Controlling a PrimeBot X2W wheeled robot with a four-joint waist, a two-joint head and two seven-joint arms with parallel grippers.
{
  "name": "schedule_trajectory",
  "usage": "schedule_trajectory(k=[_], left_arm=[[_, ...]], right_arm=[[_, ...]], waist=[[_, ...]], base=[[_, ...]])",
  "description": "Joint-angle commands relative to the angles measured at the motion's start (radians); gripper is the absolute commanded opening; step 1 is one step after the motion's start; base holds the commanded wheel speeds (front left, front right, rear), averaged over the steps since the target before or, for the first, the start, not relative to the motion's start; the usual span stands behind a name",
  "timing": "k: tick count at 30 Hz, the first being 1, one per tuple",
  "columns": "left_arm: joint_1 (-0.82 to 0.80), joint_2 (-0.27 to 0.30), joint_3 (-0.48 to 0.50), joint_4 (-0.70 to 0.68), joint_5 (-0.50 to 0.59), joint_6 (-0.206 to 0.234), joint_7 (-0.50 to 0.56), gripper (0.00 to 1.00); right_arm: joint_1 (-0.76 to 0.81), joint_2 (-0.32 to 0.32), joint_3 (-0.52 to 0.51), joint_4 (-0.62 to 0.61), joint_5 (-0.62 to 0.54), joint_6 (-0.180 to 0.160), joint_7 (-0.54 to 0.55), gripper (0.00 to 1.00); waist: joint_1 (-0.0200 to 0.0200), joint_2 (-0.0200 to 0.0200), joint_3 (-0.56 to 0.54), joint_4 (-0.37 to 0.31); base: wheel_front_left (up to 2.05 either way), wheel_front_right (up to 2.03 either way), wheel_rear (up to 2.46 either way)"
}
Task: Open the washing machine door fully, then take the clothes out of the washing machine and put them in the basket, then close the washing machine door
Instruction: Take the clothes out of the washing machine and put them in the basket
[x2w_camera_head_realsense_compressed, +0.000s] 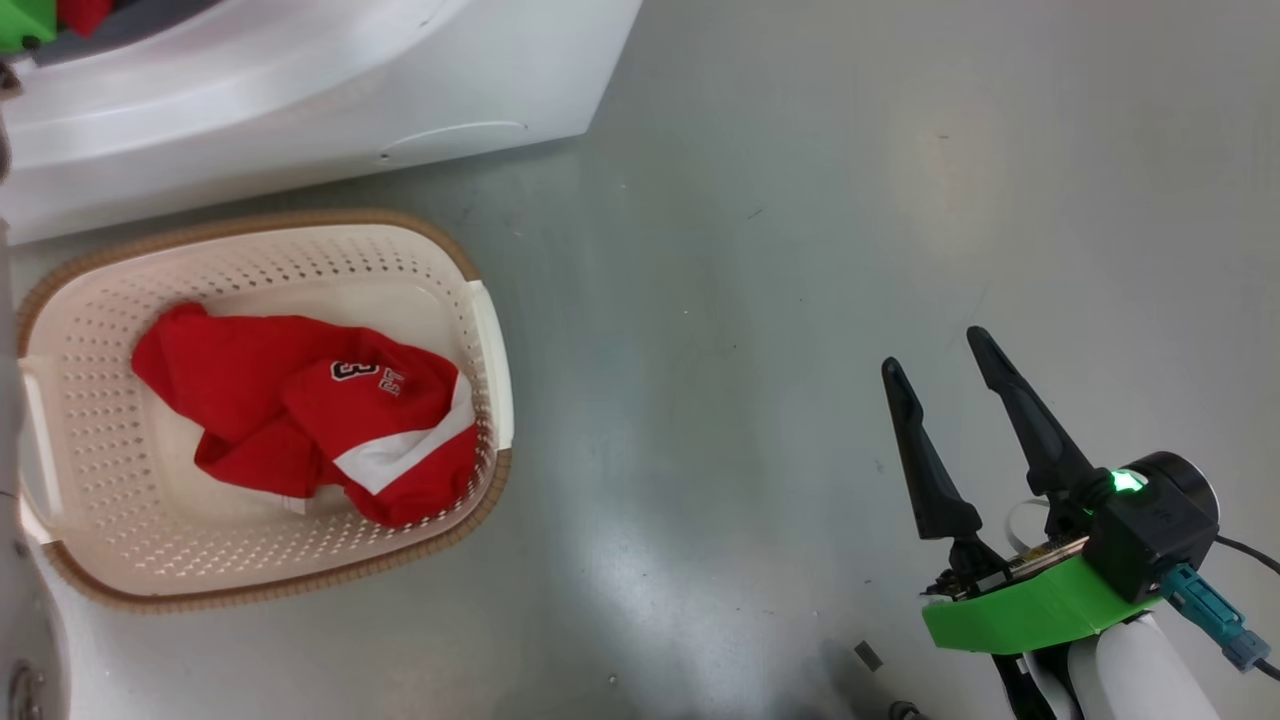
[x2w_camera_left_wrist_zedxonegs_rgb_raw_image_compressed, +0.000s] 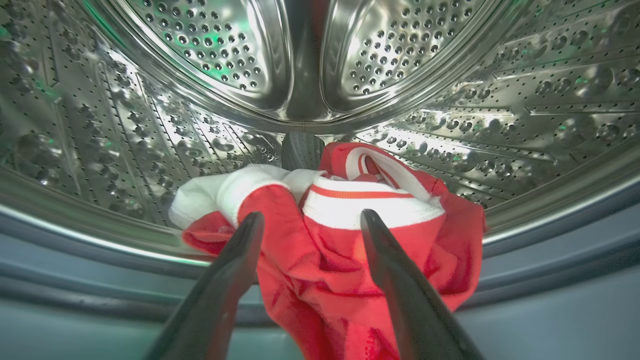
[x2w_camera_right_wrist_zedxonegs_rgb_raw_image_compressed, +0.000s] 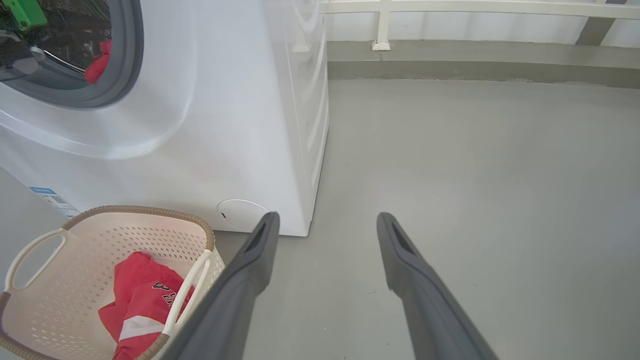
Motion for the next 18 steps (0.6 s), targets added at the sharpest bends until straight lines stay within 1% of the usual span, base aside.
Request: schedule_trajectory(k=[1, 13, 18], left_arm=[[-0.028, 0.052, -0.001, -0.001, 0.009, 0.001, 0.012, 1.00], [-0.095, 0.081, -0.061, 0.133, 0.053, 0.042, 0.110, 1.00], [-0.101, 0.094, -0.083, 0.160, 0.072, 0.063, 0.126, 1.00]], right_arm=[[-0.003, -0.012, 0.029, -0.015, 0.005, 0.006, -0.006, 1.00], [-0.012, -0.012, 0.057, -0.003, 0.031, 0.006, -0.006, 1.00], [-0.014, -0.012, 0.062, 0.000, 0.037, 0.006, -0.006, 1.00]], waist=[[0.0000, -0.0001, 0.004, -0.012], [0.0000, -0.0001, 0.026, -0.057], [0.0000, -0.0001, 0.032, -0.064]], base=[[0.00, 0.00, 0.00], [0.00, 0.00, 0.00], [0.00, 0.00, 0.00]])
